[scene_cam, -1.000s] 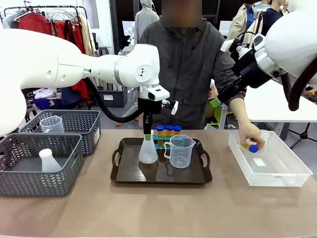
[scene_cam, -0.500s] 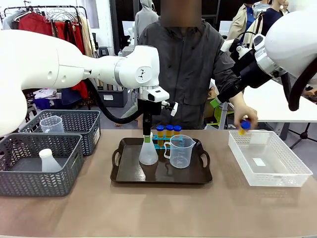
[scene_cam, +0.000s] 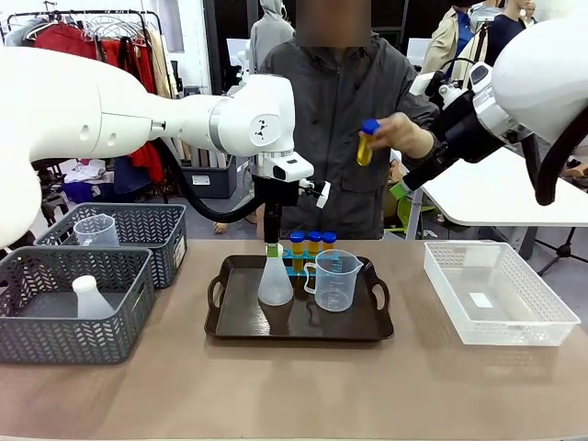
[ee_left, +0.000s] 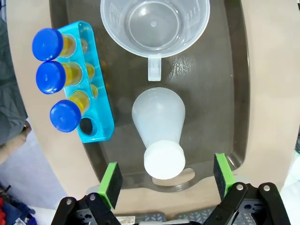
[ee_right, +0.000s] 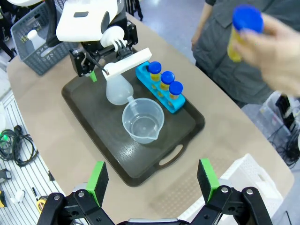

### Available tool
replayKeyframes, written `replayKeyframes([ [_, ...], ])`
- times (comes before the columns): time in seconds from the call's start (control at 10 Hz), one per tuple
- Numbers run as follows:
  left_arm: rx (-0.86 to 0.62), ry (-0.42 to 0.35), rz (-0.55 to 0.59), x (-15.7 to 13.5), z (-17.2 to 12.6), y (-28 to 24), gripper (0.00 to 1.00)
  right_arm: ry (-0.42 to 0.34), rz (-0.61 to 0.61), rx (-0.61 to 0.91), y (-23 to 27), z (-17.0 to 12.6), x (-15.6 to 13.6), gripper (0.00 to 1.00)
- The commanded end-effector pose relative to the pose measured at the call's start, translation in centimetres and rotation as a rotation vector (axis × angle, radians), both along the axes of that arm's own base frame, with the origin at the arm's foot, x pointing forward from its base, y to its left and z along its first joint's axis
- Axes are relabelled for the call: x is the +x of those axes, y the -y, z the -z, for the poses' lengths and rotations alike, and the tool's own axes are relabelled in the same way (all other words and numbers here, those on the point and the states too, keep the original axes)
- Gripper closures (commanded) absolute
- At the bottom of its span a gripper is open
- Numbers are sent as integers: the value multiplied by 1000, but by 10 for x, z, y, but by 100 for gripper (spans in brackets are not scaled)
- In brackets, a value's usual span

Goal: Prepare the laboratory tools.
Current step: Pick up one Small flask and place it on the Handle tray.

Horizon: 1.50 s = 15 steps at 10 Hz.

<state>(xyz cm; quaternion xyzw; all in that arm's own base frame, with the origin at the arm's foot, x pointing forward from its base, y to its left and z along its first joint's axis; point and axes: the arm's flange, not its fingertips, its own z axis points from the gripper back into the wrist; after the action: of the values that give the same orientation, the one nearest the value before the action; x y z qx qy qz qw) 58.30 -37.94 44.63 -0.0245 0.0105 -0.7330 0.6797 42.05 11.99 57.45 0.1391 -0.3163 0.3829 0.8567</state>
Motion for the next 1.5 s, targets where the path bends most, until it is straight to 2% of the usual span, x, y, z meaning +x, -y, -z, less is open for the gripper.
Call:
replayKeyframes([
  [0.0,3,-22,40,-15,-5,-1,0,0,-7,21,0,0,1,0],
  [0.1,27,-3,35,-16,-5,-1,0,0,-7,21,0,0,1,0],
  [0.2,2,-1,9,-2,-1,1,0,0,-7,21,0,0,1,0],
  [1.4,2,-1,9,-2,-1,1,0,0,-7,21,0,0,1,0],
])
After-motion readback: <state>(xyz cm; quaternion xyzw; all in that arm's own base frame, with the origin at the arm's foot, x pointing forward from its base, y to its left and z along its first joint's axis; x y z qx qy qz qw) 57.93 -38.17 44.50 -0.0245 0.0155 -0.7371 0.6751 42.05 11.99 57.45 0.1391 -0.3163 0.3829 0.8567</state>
